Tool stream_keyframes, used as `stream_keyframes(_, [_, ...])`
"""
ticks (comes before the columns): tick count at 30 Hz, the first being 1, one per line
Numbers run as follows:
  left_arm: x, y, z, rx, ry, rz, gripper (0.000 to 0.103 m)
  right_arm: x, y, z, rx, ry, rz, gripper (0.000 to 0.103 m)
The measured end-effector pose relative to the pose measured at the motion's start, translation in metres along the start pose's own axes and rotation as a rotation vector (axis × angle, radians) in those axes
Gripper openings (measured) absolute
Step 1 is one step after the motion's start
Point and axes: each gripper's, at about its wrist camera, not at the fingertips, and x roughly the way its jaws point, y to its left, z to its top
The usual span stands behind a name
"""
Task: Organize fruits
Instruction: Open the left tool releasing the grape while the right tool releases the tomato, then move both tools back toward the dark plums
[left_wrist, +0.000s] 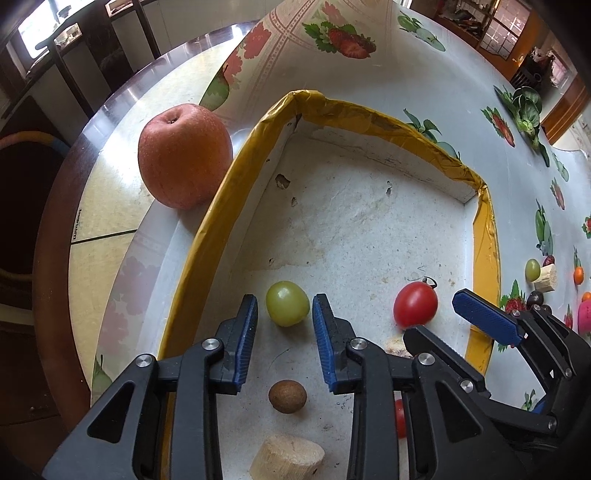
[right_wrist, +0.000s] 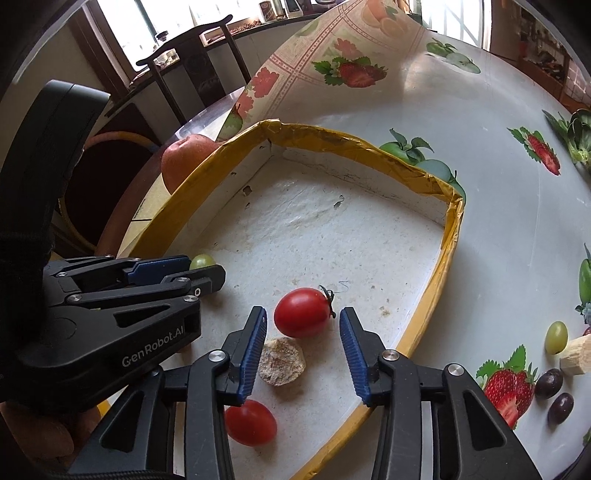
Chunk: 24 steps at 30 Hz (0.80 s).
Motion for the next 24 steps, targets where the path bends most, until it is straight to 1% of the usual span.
stream_keyframes(2, [-0.006,0.002,-0.001,0.002,-0.013,0.003,0.041,-0.006,-0.001,0.0,0.002,-0.007,0.005,0.048])
stream_keyframes(3, [-0.009,0.001,-0.001,0.004,-0.019,0.006,0.042,-0.009,-0.001,-0.001,0.003,-0.011,0.006,0.048])
stream_keyframes(12, [-0.032,-0.003,-0.013,0.016,-0.039,-0.008,0.042,-0.048,-0.016,-0.01,0.056,-0.064,0.0,0.048])
stream_keyframes(24, [-0.059,-0.038,-0.028,0.06,-0.062,-0.045,0.042,-0.102,-0.053,-0.045,0.139,-0.107,-0.045,0.048])
